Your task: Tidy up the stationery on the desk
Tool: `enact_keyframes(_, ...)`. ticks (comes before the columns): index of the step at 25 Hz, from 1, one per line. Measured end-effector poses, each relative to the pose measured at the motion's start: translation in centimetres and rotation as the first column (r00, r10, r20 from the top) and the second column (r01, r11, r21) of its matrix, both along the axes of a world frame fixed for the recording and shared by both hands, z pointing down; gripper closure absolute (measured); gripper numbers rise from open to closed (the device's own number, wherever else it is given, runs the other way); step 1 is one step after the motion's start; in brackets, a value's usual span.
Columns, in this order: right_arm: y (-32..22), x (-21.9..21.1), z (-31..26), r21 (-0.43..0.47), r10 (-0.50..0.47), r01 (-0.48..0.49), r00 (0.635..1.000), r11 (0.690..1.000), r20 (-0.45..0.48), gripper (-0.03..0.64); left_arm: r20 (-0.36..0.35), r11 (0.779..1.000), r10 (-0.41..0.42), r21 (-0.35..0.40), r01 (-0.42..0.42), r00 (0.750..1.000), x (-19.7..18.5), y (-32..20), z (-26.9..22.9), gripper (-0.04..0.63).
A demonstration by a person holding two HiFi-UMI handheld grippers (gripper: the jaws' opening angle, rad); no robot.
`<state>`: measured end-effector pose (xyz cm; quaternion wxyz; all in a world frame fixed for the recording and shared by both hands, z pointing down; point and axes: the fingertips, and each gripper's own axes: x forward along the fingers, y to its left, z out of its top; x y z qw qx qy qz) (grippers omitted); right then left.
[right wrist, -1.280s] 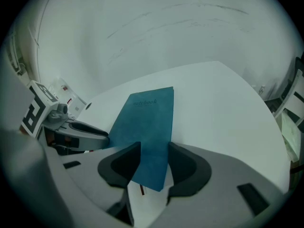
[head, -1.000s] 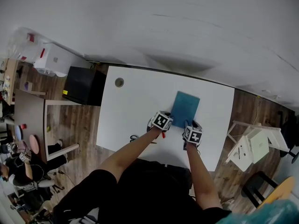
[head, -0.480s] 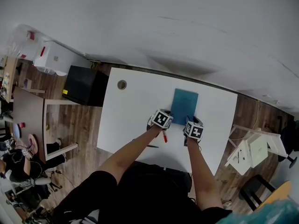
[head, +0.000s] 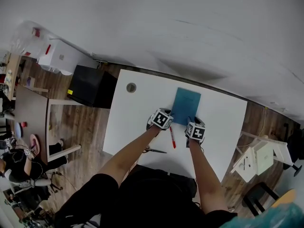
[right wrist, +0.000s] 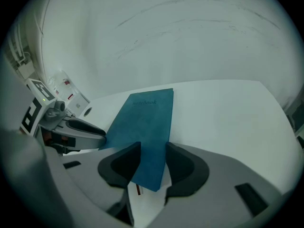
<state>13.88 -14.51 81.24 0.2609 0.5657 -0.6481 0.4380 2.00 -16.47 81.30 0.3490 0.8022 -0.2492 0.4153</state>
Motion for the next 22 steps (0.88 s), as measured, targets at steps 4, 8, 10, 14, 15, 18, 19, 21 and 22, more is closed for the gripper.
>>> enact_keyframes(4,-0.4,-2.5,-0.2,0.009,-0.028,0.028,1.0,1.0,0.006,0.44,0.003,1.0,-0.028,0.004,0.028,1.0,-2.7,-0.1,0.0,0.477)
enact_keyframes(8,-0.4,-4.7,-0.2,0.024,-0.069,0.069,0.998,0.997,-0.009,0.44,-0.014,0.997,-0.08,-0.003,0.08,0.997,-4.7,0.0,-0.1,0.477)
enact_keyframes(10,-0.5,-5.9,-0.2,0.023,-0.08,0.08,0.997,0.996,-0.003,0.44,-0.013,0.995,-0.098,0.005,0.098,0.995,-5.9,0.0,-0.1,0.477)
enact_keyframes(14,-0.6,-8.3,-0.3,0.016,-0.134,0.134,0.991,0.991,-0.01,0.44,-0.006,0.991,-0.128,0.026,0.128,0.992,-8.4,0.0,-0.2,0.474)
enact_keyframes(15,-0.7,-8.9,-0.3,0.014,-0.152,0.152,0.988,0.988,-0.018,0.44,-0.002,0.99,-0.133,0.034,0.133,0.991,-9.1,-0.1,-0.1,0.472)
enact_keyframes(18,-0.8,-11.0,-0.2,0.014,-0.182,0.182,0.983,0.983,-0.024,0.44,0.007,0.987,-0.154,0.054,0.153,0.988,-11.2,-0.4,0.1,0.471)
enact_keyframes(19,-0.8,-11.7,-0.2,0.015,-0.187,0.188,0.982,0.982,-0.023,0.44,0.01,0.985,-0.166,0.048,0.165,0.986,-11.9,-0.4,0.1,0.471)
enact_keyframes(21,-0.9,-13.1,-0.3,0.017,-0.207,0.208,0.978,0.978,-0.022,0.44,0.01,0.981,-0.191,0.039,0.19,0.982,-13.4,-0.5,0.0,0.471)
enact_keyframes(22,-0.9,-13.8,-0.3,0.017,-0.222,0.222,0.975,0.975,-0.024,0.44,0.008,0.979,-0.201,0.042,0.2,0.98,-14.1,-0.7,-0.1,0.471)
